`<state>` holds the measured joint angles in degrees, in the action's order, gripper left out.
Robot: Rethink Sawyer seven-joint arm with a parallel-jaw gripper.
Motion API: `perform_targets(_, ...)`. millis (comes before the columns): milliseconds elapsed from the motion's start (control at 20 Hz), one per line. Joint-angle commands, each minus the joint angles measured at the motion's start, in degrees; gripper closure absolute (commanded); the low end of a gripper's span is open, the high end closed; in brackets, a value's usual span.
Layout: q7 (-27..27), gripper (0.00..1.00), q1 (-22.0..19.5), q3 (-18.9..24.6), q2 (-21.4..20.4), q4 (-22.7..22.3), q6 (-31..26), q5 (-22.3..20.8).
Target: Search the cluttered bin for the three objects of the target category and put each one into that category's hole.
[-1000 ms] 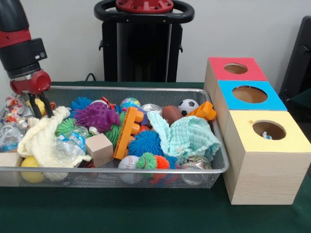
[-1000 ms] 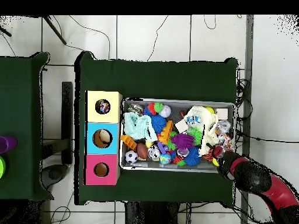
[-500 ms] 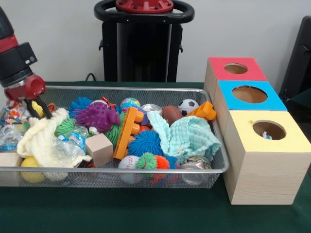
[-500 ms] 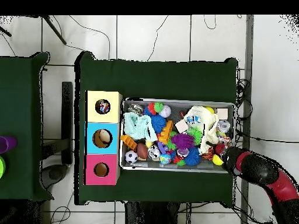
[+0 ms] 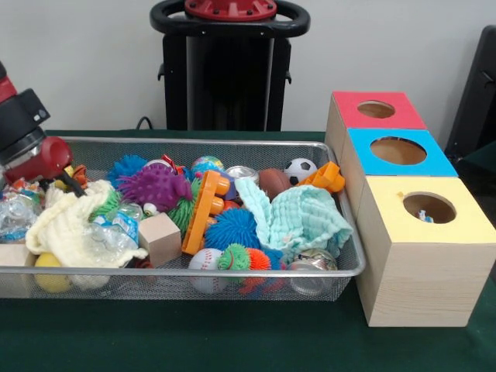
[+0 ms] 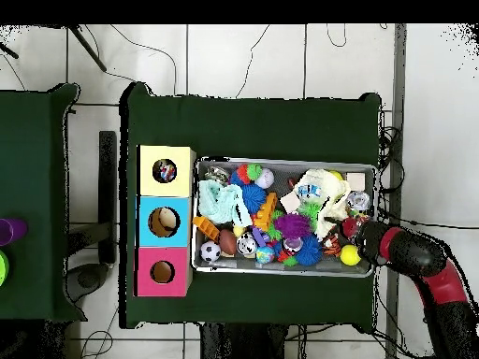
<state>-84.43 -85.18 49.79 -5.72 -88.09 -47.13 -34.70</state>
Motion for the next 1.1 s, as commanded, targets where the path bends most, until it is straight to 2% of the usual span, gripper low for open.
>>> perform_targets(50,34.2,0.00,0.1,0.5,18.4,20.7,16.1,-16.7)
perform_targets(200,35.8,0.00,1.5,0.8,18.4,20.8,18.3,-20.3)
perform_targets(300,36.5,0.00,2.4,1.1,18.3,21.3,17.1,-21.3)
perform_targets(500,40.8,0.00,0.2,2.9,19.8,19.2,18.8,-24.2)
perform_targets(800,38.2,0.00,-2.7,2.5,20.3,16.7,20.6,-28.0)
perform_targets(1100,46.3,0.00,-5.5,6.0,24.4,19.7,17.1,-27.1)
